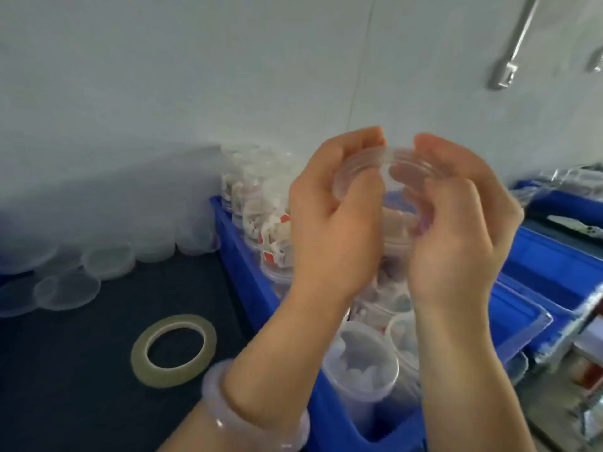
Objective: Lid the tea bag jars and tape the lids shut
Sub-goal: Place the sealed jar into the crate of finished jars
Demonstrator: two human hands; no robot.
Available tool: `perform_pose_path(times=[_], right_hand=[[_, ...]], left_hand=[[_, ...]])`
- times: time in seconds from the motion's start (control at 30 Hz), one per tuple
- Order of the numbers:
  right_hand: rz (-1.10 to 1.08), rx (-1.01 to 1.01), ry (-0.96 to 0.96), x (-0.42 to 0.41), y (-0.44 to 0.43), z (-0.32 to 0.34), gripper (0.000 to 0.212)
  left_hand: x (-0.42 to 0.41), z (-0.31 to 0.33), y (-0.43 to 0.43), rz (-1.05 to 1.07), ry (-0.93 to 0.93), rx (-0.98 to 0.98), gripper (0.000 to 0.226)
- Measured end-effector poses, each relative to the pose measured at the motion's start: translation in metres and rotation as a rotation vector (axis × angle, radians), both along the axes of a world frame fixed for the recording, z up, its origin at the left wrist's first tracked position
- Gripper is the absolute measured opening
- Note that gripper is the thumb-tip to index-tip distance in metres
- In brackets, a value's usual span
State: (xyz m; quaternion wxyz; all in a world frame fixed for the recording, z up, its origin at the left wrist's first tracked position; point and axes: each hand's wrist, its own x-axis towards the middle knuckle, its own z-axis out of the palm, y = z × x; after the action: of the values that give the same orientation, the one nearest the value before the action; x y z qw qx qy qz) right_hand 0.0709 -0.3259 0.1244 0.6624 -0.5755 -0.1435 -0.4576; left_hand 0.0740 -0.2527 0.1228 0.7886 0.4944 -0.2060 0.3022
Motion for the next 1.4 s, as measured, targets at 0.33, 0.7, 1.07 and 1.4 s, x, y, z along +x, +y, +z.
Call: perform_pose_path(times=[0.33,0.7,1.07,1.4], right_hand=[[-0.092,-0.181,0.116,0.183,-0.127,0.02,0.027],[-0.146,-0.202,0.284,0.267,-0.175,-0.071,0.034],[-0.097,-0.212,0.566,0.282,-0.186,-0.06,0.03],[0.051,-0.156,0.78,0.271,-0.198,-0.066,0.021]], left_hand=[[0.187,0.014,-0.115,-0.154,0.059,0.119,0.031],[0.281,-0.062,-0.158,-0.242,0.289,0.166,0.037],[0.279,-0.065,-0.17,-0.058,0.461,0.323,0.031],[0.26,-0.069,-0.171,0.069,0.531,0.689,0.034]])
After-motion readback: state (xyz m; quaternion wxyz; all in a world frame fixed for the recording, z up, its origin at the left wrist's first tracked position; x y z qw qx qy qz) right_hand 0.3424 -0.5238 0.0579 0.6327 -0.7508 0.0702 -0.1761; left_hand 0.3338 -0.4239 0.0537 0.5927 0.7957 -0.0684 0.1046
